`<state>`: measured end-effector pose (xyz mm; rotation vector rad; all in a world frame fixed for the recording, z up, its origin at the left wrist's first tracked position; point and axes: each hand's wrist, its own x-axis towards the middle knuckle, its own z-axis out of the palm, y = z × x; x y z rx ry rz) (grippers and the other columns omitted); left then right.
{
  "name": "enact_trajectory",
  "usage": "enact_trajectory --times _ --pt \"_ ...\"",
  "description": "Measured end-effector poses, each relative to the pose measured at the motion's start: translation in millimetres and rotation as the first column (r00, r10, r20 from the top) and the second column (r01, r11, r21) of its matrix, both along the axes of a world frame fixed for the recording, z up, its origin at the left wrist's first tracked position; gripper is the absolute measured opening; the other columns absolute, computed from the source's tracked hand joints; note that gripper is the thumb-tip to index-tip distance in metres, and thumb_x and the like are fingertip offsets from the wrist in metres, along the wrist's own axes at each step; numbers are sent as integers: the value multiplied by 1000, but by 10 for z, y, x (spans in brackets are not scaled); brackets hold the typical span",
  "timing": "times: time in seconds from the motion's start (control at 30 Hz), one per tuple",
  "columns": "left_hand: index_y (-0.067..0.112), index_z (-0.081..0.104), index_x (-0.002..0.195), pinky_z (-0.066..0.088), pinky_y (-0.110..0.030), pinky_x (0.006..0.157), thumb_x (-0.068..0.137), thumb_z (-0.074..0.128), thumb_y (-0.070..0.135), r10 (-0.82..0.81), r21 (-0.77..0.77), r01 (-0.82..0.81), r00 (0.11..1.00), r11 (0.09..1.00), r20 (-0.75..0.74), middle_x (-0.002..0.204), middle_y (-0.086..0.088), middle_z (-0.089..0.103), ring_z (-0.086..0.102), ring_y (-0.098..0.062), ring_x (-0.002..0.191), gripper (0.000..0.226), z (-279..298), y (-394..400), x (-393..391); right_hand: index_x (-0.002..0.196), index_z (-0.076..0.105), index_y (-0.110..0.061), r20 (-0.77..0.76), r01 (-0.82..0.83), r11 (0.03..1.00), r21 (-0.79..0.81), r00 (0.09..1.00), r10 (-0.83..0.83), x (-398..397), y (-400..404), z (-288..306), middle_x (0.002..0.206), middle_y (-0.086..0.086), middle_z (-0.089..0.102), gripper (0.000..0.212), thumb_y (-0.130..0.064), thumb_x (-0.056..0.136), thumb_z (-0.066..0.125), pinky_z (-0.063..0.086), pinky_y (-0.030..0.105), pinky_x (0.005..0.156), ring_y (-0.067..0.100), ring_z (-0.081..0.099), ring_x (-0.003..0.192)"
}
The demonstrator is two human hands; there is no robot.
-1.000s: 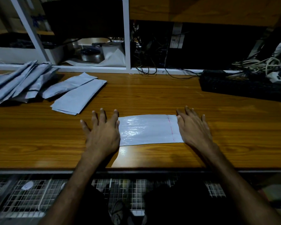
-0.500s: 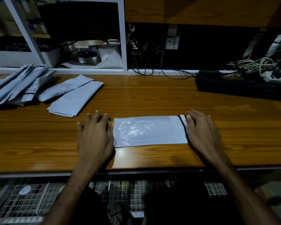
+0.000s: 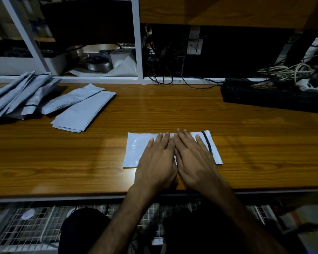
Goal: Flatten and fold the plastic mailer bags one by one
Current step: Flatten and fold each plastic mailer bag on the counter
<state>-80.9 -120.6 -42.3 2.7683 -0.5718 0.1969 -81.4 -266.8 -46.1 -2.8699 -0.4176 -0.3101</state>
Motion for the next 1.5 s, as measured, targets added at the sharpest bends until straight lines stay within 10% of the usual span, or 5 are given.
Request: enact_trajectory --times 1.5 --pt "20 3 167 6 -61 126 98 -5 45 214 166 -203 975 965 -55 174 4 0 0 -21 161 73 33 752 -210 166 11 -17 -163 250 966 -72 952 -259 -201 -623 118 173 -5 5 57 -29 111 22 1 39 128 13 3 159"
